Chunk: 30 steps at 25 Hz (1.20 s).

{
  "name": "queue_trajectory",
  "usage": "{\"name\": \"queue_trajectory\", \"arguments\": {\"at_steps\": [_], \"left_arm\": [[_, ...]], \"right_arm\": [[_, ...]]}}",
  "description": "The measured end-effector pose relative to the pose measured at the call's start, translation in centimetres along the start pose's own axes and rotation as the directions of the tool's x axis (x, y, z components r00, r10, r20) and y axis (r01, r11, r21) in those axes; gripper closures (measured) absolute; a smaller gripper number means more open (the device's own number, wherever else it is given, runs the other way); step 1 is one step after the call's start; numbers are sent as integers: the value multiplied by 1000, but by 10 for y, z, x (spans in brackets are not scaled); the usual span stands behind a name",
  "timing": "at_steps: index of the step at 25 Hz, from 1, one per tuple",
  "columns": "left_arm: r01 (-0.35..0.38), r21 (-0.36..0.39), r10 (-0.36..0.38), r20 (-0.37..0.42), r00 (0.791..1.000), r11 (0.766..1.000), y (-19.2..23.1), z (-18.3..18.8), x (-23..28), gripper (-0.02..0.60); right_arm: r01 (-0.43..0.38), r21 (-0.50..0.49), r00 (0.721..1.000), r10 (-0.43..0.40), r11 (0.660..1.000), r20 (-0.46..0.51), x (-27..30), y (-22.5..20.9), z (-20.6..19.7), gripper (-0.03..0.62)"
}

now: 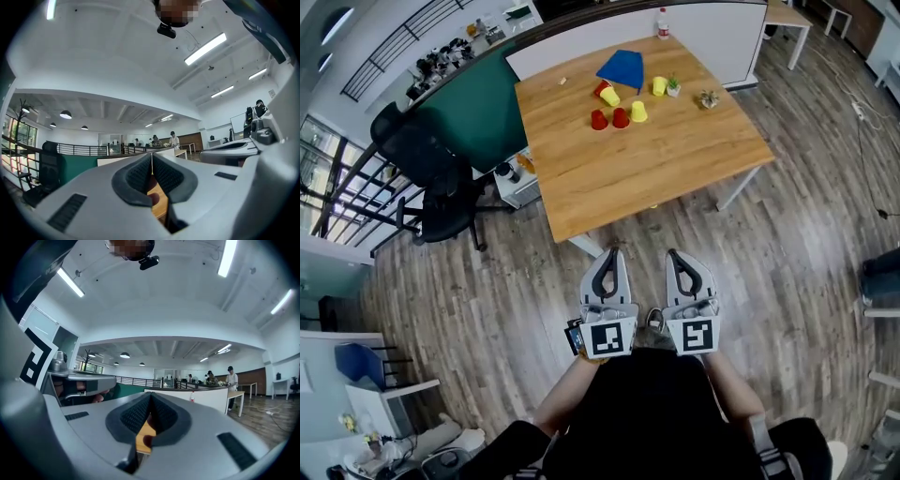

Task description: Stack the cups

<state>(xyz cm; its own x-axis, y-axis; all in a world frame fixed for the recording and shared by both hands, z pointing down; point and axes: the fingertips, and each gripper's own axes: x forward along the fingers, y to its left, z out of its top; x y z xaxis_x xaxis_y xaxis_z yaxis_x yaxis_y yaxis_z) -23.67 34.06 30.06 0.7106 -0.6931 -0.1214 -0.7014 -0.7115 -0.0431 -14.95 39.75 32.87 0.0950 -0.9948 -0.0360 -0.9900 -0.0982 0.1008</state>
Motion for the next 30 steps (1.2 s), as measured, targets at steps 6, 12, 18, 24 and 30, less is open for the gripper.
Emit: {"name": "queue_trajectory", "arguments": {"at_steps": [6, 12, 18, 24, 30], "left_arm": [[-33, 33, 34, -20, 999, 999, -2, -8, 22, 557], [-37, 19, 37, -31, 999, 999, -1, -27, 45, 557], [-44, -35, 44, -14, 999, 998, 3, -39, 100, 557], [-43, -64, 43, 3, 999, 997, 18, -38, 166, 557], [-54, -74, 54, -7, 999, 996, 47, -46, 229, 557]], "right_arm": [[51, 56, 997, -47, 997, -65, 12, -47, -25, 586], [52, 41, 994, -48, 998, -98, 26, -69, -49, 585], [45, 19, 990, -42, 999, -131, 65, -89, -60, 585], [56, -23, 988, -59, 998, -144, 129, -126, -55, 585], [65, -46, 989, -70, 997, -127, 200, -160, -48, 586]]}}
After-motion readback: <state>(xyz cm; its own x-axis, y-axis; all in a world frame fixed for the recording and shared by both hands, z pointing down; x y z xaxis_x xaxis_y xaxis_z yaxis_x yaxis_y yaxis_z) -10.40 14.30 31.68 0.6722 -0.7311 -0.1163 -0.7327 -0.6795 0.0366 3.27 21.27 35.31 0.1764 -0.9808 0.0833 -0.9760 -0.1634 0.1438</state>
